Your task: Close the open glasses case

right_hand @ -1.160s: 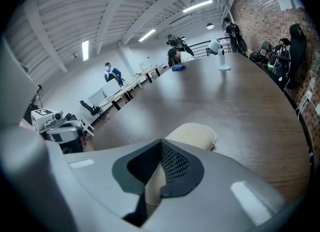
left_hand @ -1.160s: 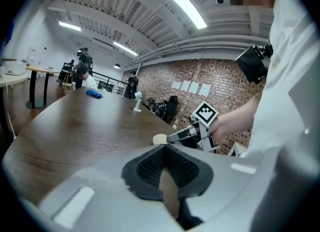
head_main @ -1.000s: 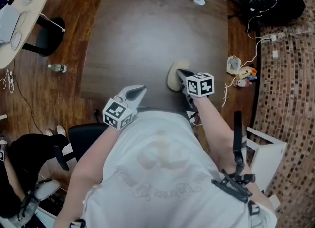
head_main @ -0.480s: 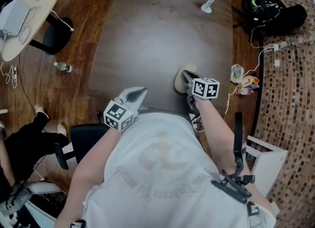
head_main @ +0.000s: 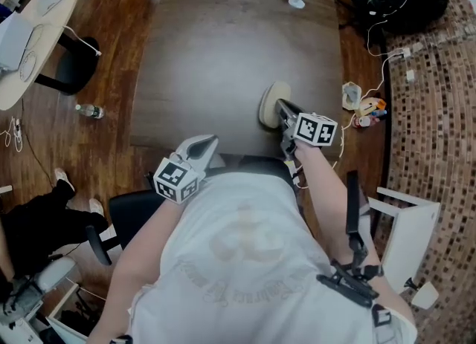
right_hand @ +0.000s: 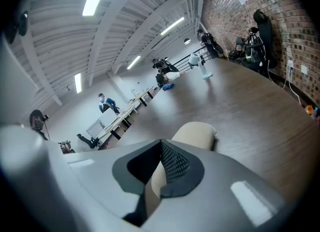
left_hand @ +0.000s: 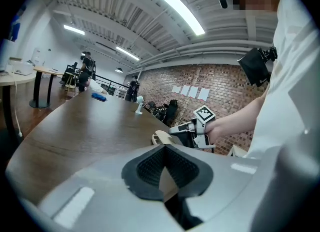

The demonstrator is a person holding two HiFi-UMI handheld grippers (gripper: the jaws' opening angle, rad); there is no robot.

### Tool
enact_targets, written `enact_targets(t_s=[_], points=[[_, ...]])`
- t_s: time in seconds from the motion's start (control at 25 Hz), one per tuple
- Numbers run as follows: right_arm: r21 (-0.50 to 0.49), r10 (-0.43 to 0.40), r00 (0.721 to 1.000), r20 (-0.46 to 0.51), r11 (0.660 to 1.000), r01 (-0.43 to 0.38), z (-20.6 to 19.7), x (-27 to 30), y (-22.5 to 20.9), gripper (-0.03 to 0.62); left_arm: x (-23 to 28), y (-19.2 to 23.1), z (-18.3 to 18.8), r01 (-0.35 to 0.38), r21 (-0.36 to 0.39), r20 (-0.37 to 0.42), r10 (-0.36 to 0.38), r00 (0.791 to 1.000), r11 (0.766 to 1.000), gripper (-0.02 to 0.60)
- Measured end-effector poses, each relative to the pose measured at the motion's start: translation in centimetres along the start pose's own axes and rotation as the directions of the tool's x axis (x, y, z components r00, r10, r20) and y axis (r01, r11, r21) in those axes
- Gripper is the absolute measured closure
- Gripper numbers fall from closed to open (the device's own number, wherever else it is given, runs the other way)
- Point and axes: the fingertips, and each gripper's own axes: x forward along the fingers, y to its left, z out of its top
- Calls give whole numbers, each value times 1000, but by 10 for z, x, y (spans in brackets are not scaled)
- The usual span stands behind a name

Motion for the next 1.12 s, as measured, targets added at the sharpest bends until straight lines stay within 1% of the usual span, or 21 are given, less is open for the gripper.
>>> enact_targets(t_s=[0.16, 0.32, 0.44, 0.56, 0.72, 0.8, 0.92, 1.12], points=[[25, -13, 999, 39, 1000, 12, -6, -30, 3, 586, 12, -16, -3, 57, 3, -15, -57, 998, 998, 575], [35, -6, 998, 67, 999, 4, -11, -63, -1, 586, 27, -35, -3, 101, 21, -19, -100, 995, 995, 575], [39, 13, 995, 96, 999, -16, -10, -80, 0, 586, 35, -39, -1, 107, 30, -18, -106, 994, 994, 575], [34, 18, 995, 102, 999, -22, -14, -92, 2, 586, 40, -45, 3, 107, 37, -19, -106, 994, 994, 575], [32, 25, 994, 109, 999, -28, -22, -114, 9, 586, 47, -67, 5, 134, 51, -38, -132, 991, 990, 575], [14, 51, 993, 103, 998, -53, -23, -119, 16, 586, 50, -76, 5, 132, 60, -47, -129, 991, 989, 575], [-54, 115, 990, 79, 992, -111, -25, -134, 23, 586, 61, -99, -1, 116, 65, -52, -113, 992, 991, 575], [-104, 143, 985, 97, 986, -133, -35, -183, 17, 586, 80, -149, -13, 156, 97, -84, -148, 985, 983, 575]])
